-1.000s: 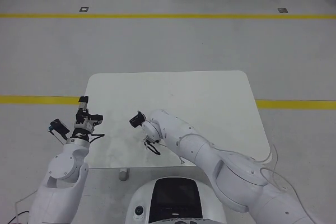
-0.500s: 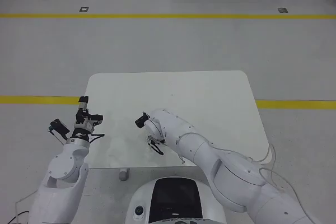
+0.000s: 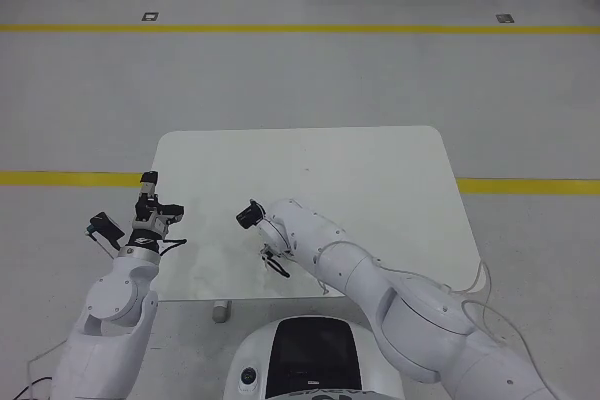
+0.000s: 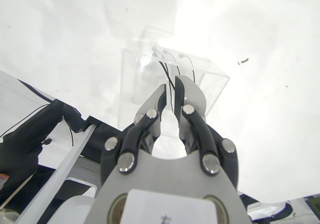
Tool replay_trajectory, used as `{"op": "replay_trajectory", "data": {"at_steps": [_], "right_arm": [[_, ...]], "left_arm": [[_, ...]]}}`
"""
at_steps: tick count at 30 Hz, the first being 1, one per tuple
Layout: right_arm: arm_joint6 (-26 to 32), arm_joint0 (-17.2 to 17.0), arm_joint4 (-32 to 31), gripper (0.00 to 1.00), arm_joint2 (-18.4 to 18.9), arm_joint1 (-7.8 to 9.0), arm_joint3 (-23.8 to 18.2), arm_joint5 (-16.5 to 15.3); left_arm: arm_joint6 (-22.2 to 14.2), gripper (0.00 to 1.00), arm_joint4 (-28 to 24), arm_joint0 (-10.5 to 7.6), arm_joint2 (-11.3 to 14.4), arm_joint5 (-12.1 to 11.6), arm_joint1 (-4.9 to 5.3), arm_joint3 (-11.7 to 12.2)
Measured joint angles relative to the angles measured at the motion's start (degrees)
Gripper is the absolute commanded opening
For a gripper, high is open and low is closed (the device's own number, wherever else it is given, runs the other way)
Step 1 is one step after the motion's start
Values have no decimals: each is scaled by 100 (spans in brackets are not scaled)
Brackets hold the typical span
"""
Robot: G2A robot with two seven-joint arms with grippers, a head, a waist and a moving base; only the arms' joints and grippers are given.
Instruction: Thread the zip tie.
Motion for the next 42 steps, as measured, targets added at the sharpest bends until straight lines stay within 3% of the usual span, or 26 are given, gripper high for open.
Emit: {"op": "replay_trajectory", "data": {"at_steps": [14,24,42], "right_arm": [[-37,-38,-110,13,109,-56,199,-111],[-21,-32,-176,1,173,-119,307,-190],[-50,1,-308,0,278,-226,428,-189]], "left_arm": [[0,100,0,0,0,0,0,0],[0,100,0,0,0,0,0,0],[0,100,0,0,0,0,0,0]]}}
